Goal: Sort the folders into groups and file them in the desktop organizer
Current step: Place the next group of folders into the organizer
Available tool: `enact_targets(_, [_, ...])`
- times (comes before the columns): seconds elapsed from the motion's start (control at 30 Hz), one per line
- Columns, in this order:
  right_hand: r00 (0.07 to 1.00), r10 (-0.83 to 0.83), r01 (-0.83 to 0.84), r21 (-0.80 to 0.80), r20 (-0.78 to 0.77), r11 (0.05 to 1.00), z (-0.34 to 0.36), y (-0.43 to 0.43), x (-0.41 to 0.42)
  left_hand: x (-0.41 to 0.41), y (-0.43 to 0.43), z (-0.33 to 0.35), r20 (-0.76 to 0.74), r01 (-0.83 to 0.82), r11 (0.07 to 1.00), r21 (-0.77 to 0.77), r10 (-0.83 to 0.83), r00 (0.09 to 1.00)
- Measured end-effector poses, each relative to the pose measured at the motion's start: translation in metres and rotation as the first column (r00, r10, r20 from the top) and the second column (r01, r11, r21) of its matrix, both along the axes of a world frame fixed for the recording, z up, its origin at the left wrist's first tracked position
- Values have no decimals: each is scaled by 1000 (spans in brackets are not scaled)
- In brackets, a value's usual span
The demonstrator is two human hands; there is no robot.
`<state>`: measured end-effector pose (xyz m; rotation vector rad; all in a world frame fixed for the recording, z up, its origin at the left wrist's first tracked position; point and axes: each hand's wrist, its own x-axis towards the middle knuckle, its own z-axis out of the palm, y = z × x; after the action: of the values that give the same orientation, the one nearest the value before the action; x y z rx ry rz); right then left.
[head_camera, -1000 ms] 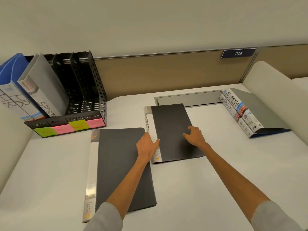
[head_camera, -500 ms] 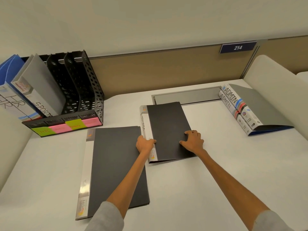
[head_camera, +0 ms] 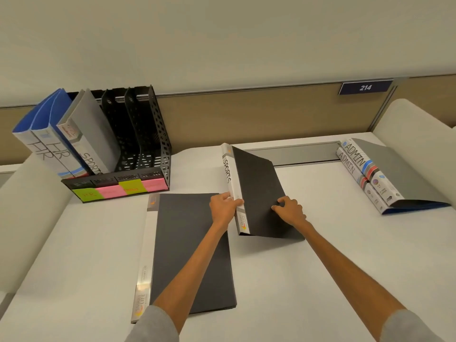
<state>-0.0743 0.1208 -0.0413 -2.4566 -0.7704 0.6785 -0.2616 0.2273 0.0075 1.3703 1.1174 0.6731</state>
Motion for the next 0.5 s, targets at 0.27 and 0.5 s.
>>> enact_targets(0.27, [988,118,-98,190,-96,977,49,44,-31,-38,19,37,84,-43,994,103,34,996])
enact_targets(0.5, [974,223,-183,466,-31,866,133,110,-68,-82,33,61,133,-57,950,307,17,991])
